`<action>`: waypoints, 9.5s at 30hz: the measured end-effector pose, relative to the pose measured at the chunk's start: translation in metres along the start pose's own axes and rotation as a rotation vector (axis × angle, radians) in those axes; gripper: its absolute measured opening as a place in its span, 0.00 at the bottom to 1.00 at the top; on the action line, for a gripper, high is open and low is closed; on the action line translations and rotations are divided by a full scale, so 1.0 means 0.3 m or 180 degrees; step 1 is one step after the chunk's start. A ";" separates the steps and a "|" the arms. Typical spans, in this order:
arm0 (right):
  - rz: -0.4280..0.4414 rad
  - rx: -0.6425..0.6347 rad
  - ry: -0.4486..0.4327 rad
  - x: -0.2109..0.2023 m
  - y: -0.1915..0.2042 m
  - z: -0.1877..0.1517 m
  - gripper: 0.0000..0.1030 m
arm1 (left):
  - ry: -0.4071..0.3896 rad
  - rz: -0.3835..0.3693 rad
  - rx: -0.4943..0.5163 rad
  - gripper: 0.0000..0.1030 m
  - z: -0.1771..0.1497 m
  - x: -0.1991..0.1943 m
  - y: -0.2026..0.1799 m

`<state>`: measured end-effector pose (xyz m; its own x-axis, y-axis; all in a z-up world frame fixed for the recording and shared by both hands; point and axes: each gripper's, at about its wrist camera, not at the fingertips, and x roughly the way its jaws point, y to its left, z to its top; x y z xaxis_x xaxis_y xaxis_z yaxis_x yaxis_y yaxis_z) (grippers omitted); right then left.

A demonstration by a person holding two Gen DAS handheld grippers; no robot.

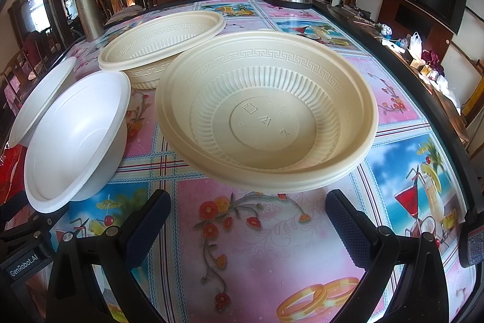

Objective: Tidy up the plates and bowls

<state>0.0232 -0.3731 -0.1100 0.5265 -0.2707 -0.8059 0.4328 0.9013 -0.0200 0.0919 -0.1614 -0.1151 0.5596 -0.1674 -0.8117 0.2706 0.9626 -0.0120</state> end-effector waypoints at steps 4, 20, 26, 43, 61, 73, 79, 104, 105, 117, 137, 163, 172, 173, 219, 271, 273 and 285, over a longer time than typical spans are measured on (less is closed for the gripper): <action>-0.0052 0.0071 0.0000 -0.004 0.006 -0.004 1.00 | 0.0001 -0.0019 0.0023 1.00 -0.001 -0.003 0.002; -0.0071 0.0101 0.0000 -0.014 0.005 -0.009 1.00 | 0.0005 -0.0037 0.0057 1.00 -0.011 -0.013 -0.004; -0.0042 0.0069 0.0021 -0.022 0.006 -0.015 1.00 | 0.0045 -0.0087 0.0122 1.00 -0.012 -0.017 0.004; 0.0312 -0.0104 -0.1429 -0.430 0.153 -0.130 1.00 | -0.1088 0.0237 0.0010 1.00 -0.086 -0.438 0.207; 0.0859 -0.0603 -0.1655 -0.638 0.555 -0.162 1.00 | -0.1416 0.0634 -0.0543 1.00 -0.143 -0.626 0.580; 0.1038 -0.0769 -0.1507 -0.631 0.704 -0.172 1.00 | -0.1317 0.0661 -0.0735 1.00 -0.158 -0.592 0.694; 0.1015 -0.0818 -0.1503 -0.629 0.725 -0.168 1.00 | -0.1303 0.0644 -0.0718 1.00 -0.153 -0.590 0.703; 0.1821 -0.0344 -0.0057 -0.368 0.775 0.008 1.00 | 0.0894 -0.0523 -0.0366 1.00 0.257 -0.123 0.889; 0.1918 -0.0254 0.0077 -0.347 0.776 0.022 1.00 | 0.1004 -0.0574 -0.0394 1.00 0.261 -0.082 0.887; 0.2119 0.0339 0.1052 -0.088 0.780 0.096 0.94 | 0.1566 -0.1141 -0.0605 1.00 0.277 0.111 0.828; 0.2127 0.0403 0.1333 0.045 0.814 0.093 0.57 | 0.1745 -0.0942 -0.0405 0.32 0.298 0.167 0.805; 0.2379 0.0130 0.0882 -0.279 0.887 0.077 0.06 | 0.0992 -0.0580 -0.0290 0.13 0.206 -0.300 0.946; 0.2512 -0.0265 0.1044 -0.386 1.010 -0.112 0.06 | 0.1189 -0.0322 -0.0270 0.16 -0.044 -0.421 1.063; 0.2505 -0.0309 0.1085 -0.391 1.021 -0.140 0.06 | 0.1236 -0.0297 -0.0259 0.16 -0.067 -0.421 1.069; 0.1866 -0.0627 -0.0406 -0.574 0.608 -0.094 0.49 | -0.0250 -0.0213 0.0358 0.72 -0.047 -0.617 0.508; 0.2354 0.1358 0.0287 -0.029 -0.039 0.076 0.56 | 0.0873 -0.1456 -0.0670 0.37 0.231 -0.034 0.068; 0.2340 0.1383 0.0291 -0.022 -0.040 0.073 0.51 | 0.0851 -0.1434 -0.0662 0.36 0.234 -0.036 0.072; 0.2178 0.1414 0.0317 0.004 -0.039 0.062 0.19 | 0.0787 -0.1356 -0.0658 0.14 0.232 -0.040 0.100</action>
<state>0.0325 -0.3904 -0.0998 0.7206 0.3403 -0.6041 0.3000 0.6325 0.7141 0.1479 -0.1453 -0.0649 0.2257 -0.5215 -0.8228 0.2597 0.8463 -0.4652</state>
